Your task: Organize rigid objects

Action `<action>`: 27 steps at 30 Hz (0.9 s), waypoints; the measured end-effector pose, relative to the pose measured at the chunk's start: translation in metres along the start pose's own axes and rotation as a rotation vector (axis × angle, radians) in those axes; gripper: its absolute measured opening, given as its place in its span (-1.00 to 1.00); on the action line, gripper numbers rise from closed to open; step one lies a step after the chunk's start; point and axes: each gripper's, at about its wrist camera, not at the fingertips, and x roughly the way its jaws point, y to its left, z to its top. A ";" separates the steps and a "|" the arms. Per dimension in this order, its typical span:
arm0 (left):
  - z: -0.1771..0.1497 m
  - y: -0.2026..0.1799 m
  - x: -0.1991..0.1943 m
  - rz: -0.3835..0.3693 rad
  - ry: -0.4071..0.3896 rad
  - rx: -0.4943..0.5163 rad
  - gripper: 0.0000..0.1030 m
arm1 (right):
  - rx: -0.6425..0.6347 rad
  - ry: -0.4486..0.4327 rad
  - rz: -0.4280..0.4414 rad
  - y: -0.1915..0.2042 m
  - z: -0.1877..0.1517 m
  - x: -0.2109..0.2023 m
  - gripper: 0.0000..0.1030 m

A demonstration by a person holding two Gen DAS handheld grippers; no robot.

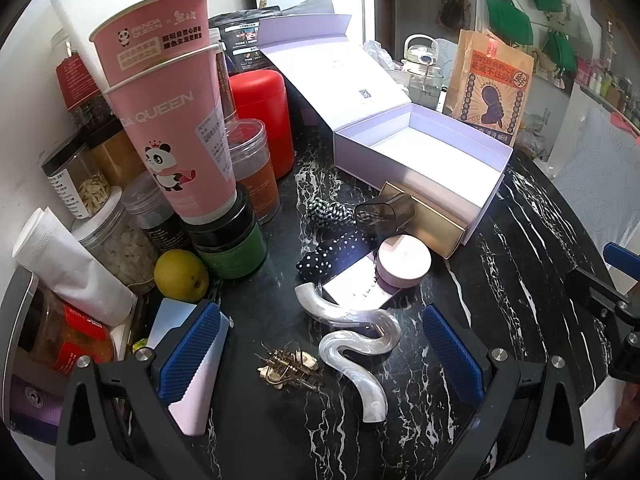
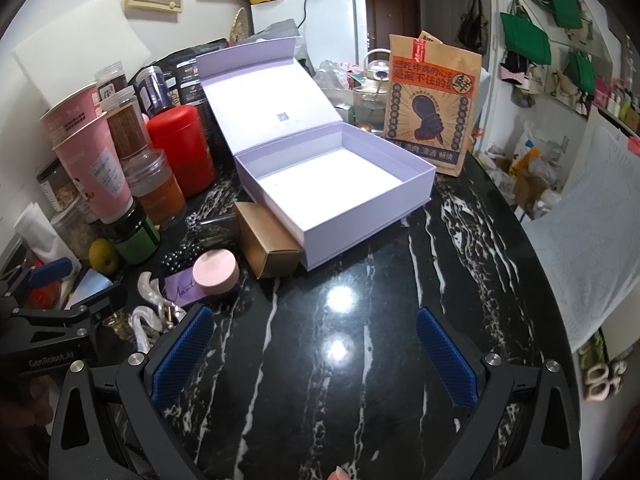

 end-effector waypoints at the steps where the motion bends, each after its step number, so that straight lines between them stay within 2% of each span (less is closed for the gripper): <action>1: 0.000 0.000 0.000 0.001 0.001 -0.001 1.00 | -0.001 0.000 0.001 0.001 0.000 0.000 1.00; 8: -0.008 0.008 -0.005 0.015 0.001 -0.016 1.00 | -0.003 -0.002 0.020 0.005 -0.006 -0.003 1.00; 13: -0.018 0.015 -0.005 0.026 0.014 -0.028 1.00 | -0.013 -0.013 0.069 0.011 -0.014 0.000 1.00; 21: -0.037 0.026 0.001 0.055 0.059 -0.048 1.00 | -0.054 0.012 0.136 0.028 -0.029 0.008 1.00; 27: -0.049 0.034 0.008 0.044 0.086 -0.065 1.00 | -0.070 0.045 0.185 0.038 -0.037 0.019 1.00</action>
